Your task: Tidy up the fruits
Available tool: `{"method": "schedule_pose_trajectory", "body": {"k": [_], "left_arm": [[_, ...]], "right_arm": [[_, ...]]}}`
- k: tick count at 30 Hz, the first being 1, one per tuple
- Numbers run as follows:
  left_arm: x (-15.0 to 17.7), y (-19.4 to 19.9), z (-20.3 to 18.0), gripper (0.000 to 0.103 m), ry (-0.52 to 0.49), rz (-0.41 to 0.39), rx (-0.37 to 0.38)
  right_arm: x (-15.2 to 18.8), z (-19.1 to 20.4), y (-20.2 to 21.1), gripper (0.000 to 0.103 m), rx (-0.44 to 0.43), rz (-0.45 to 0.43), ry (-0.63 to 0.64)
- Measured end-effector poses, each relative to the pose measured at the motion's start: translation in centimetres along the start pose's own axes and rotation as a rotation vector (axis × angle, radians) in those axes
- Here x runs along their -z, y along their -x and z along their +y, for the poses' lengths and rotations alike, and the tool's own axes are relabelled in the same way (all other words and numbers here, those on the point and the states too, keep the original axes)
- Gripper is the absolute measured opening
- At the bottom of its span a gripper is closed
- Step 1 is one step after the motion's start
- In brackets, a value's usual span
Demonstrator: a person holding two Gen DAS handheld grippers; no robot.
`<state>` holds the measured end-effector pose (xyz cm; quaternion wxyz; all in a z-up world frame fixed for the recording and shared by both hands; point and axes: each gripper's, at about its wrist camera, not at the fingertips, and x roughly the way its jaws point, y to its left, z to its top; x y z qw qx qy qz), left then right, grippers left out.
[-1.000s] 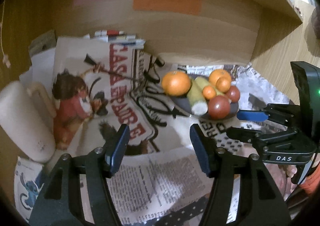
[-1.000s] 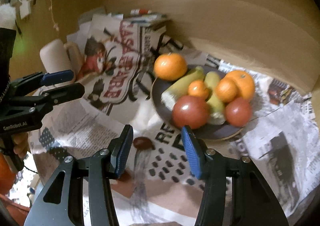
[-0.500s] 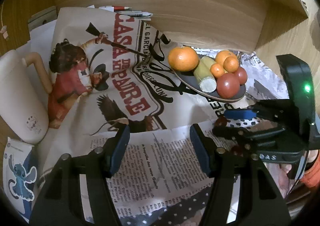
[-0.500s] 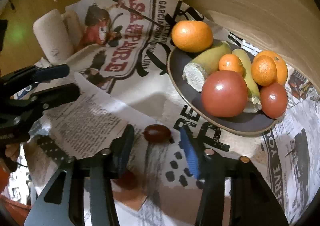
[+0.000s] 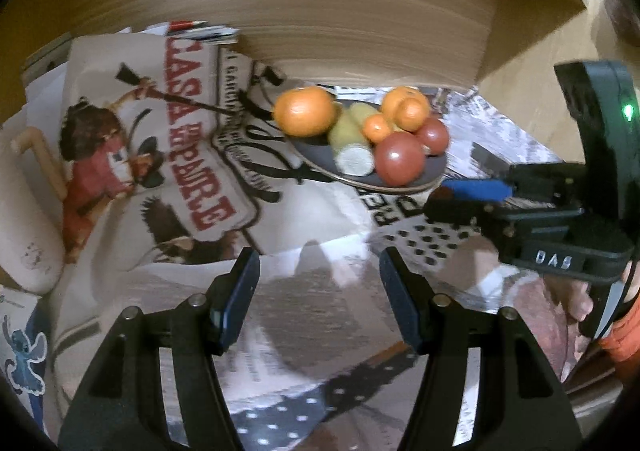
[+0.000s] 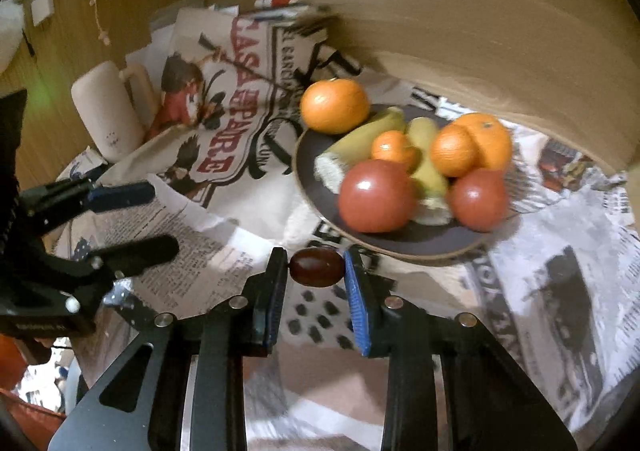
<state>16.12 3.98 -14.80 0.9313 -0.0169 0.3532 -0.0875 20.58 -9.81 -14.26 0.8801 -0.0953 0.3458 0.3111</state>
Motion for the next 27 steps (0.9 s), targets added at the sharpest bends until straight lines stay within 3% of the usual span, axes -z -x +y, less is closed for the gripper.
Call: {"method": "schedule_pose_trajectory", "body": {"k": [12,19,22,27], "left_arm": [[1.2,-1.9,-4.5,0.061,-0.036,0.070,0.074],[2.0,-3.3,-5.6,0.043,-0.058,0.102,0.062],[1.8,-3.3,-5.8,0.028,-0.074,0.103,0.057],[1.8,-3.2,-5.5,0.027,-0.063,0.099,0.059]], "right_arm": [[1.8,-2.5,2.7,0.027,0.034,-0.042,-0.041],[2.5,-3.2,3.3,0.027,0.027,-0.053,-0.044],[2.6,-3.3,3.2,0.027,0.024,-0.056,-0.045],[2.5,-3.8,3.3,0.027,0.028,-0.063,-0.055]]}}
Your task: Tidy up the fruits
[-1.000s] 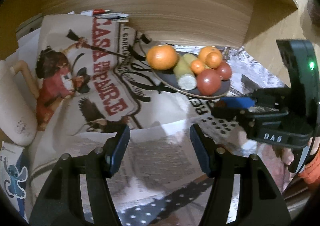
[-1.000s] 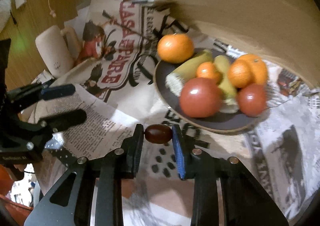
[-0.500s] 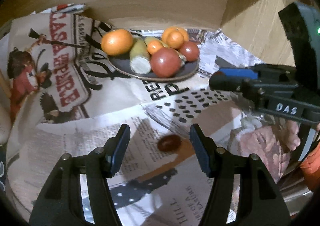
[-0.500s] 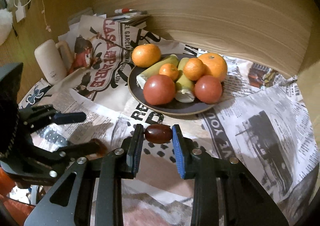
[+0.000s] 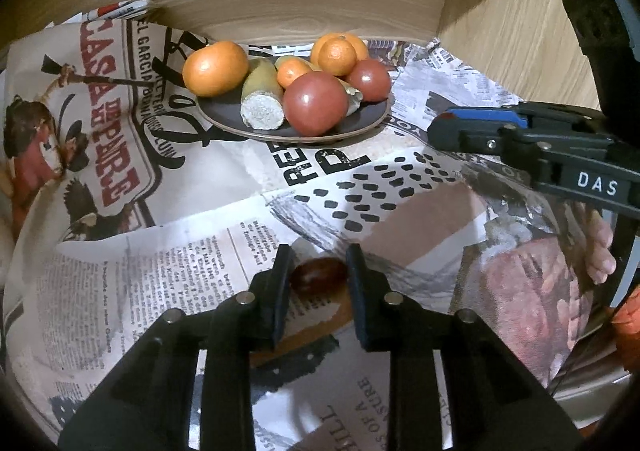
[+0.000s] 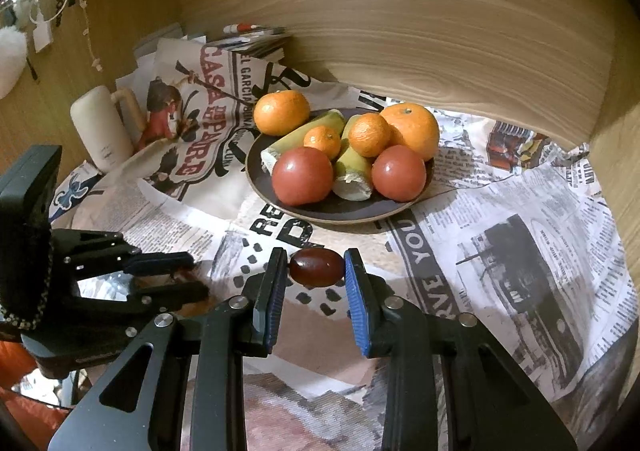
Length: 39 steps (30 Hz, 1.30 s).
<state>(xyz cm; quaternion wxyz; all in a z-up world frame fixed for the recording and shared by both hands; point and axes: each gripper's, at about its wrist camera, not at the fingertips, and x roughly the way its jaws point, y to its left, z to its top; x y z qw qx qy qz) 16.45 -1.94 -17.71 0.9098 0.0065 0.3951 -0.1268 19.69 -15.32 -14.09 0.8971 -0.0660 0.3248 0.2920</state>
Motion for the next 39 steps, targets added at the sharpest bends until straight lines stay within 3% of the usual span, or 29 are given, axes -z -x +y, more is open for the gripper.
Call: {"method": "schedule_pose_trajectory", "body": {"k": [6,18,39], "left_arm": [[-0.9,0.8,0.7,0.027,0.016,-0.032,-0.025],[-6.6,1.8,2.7,0.027,0.023,-0.136,-0.085],[-11.9,-3.5,4.2,0.027,0.048,-0.101,-0.087]], "right_arm": [[-0.7,-0.8,0.1,0.027,0.001,-0.017,-0.007],[-3.1,-1.6,-0.1,0.027,0.001,-0.060,-0.003],[-6.0,-3.0,-2.9,0.027,0.009,-0.055,0.033]]}}
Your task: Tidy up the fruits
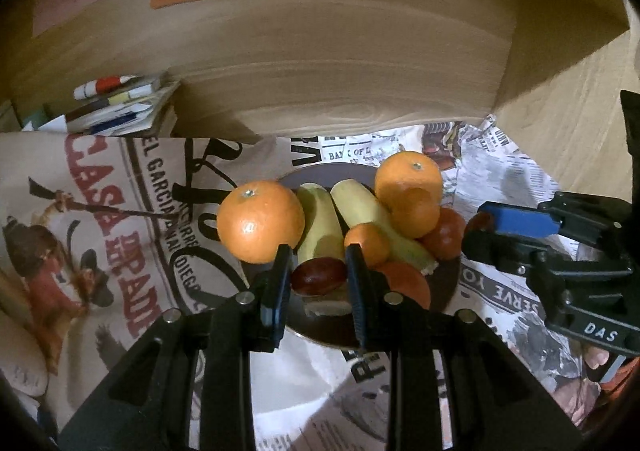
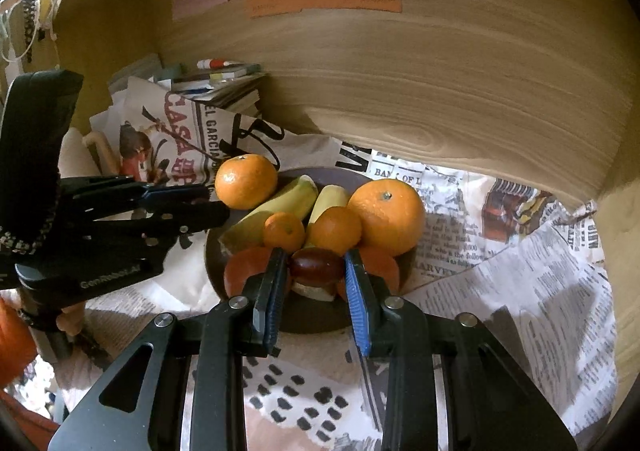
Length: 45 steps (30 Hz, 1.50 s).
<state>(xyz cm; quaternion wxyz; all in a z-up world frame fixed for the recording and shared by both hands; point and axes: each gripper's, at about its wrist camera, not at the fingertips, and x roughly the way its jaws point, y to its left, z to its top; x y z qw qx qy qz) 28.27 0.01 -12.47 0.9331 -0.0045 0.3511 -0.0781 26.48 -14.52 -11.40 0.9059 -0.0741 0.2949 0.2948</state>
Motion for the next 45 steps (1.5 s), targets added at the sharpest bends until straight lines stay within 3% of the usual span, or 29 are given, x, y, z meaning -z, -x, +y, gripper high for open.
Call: {"method": "schedule_pose_trajectory", "body": {"k": [12,17,22,25,31,45], "left_arm": [[-0.3,-2.0,0.9,0.031,-0.002,0.026,0.017],[-0.2,-2.1,0.6,0.051,-0.011,0.022,0.044],[-0.2,-1.6,0.7,0.055,-0.016,-0.004,0.016],[-0.3,-0.7,1.2,0.055,-0.004,-0.052,-0.014],[-0.6,2.5,1.8,0.055,0.013,-0.129,-0.046],[0.9,15.6,-0.4,0.055,0.011,-0.428,-0.124]], "right_arm": [[-0.4,0.1,-2.8,0.027,-0.021,0.041,0.018],[-0.4,0.1,-3.0,0.027,-0.015,0.034,0.021],[-0.4,0.2,-3.1,0.030,-0.010,0.040,0.029],[-0.4,0.1,-2.8,0.041,0.005,0.028,0.027],[-1.0,0.0,-0.9,0.041,0.017,-0.026,0.011],[-1.6,2.6,10.7,0.042,0.074,-0.316,-0.034]]}}
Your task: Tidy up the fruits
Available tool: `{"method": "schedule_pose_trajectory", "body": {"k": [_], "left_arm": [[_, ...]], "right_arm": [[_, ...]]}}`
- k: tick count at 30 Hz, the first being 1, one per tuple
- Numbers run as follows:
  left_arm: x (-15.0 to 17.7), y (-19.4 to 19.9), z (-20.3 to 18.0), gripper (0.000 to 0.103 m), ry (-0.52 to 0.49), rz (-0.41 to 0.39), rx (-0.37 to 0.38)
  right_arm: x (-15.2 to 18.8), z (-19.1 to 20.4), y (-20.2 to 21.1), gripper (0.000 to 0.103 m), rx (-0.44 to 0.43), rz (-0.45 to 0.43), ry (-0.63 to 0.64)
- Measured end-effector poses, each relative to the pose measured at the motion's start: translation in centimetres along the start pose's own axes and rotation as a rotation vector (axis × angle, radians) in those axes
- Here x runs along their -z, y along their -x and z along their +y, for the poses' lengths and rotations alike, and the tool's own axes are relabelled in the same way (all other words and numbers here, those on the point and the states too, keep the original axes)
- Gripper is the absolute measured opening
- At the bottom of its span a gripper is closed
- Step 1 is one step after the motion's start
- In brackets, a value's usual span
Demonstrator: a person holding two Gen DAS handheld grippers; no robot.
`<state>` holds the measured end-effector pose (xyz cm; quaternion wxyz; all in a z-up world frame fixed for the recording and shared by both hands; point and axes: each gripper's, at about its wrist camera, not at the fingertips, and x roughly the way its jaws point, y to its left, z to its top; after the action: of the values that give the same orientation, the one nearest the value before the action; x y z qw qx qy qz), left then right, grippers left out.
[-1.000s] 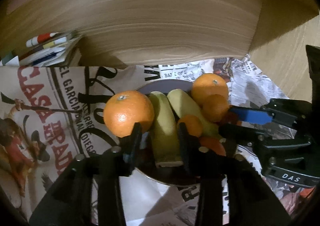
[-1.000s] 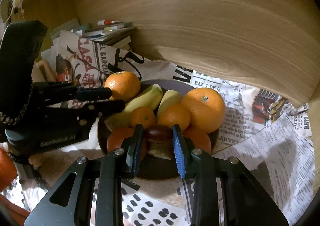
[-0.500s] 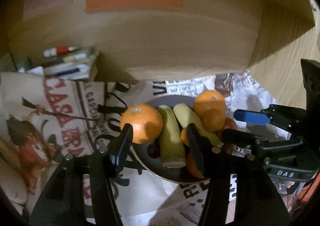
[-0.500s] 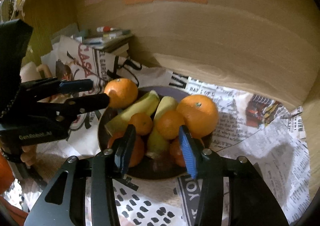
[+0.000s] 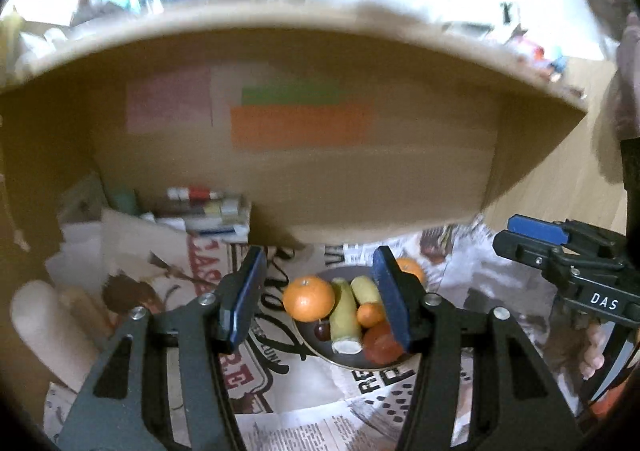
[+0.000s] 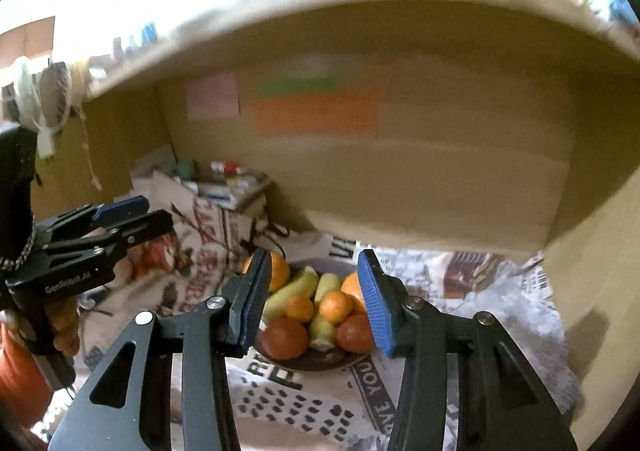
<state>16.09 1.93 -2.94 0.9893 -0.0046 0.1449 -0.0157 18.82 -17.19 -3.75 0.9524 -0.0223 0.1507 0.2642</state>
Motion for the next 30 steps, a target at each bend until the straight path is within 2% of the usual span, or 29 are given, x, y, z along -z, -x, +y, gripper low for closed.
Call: {"method": "schedule_pose_trajectory", "body": {"k": [4,10,12,16,18,23,28,30], "left_arm": [[-0.4,3.9,-1.2,0.055,-0.021,-0.084,-0.028],[-0.2,9.0,-2.2,0.057,-0.026,-0.155,-0.020],[-0.1,10.3,-2.5,0.060,-0.031,-0.179,-0.023],[0.4,13.3,-3.1,0.074,-0.030,-0.229,-0.036],[0.5,14.4,-3.4,0.079,-0.033,-0.244,-0.038],[1.2,16.3,-3.8,0.092,-0.032,-0.269,-0.044],[1.6,17.3,-4.0,0.095,-0.026,-0.276,-0.043],[1.8,17.7,-4.0,0.095,-0.024,-0.277,-0.045]], "right_arm": [[-0.3,1.3,3.5,0.042,0.017,-0.080,0.005],[-0.5,3.2,8.8,0.043,0.023,-0.192,0.009],[-0.4,3.9,10.4,0.051,0.028,-0.228,0.016],[-0.2,5.3,12.5,0.059,0.042,-0.280,0.030],[0.0,5.8,13.3,0.069,0.044,-0.298,0.031],[0.9,6.2,15.2,0.080,0.076,-0.333,0.030],[1.5,6.5,16.3,0.094,0.118,-0.360,0.029],[1.8,6.7,16.8,0.103,0.130,-0.375,0.027]]}}
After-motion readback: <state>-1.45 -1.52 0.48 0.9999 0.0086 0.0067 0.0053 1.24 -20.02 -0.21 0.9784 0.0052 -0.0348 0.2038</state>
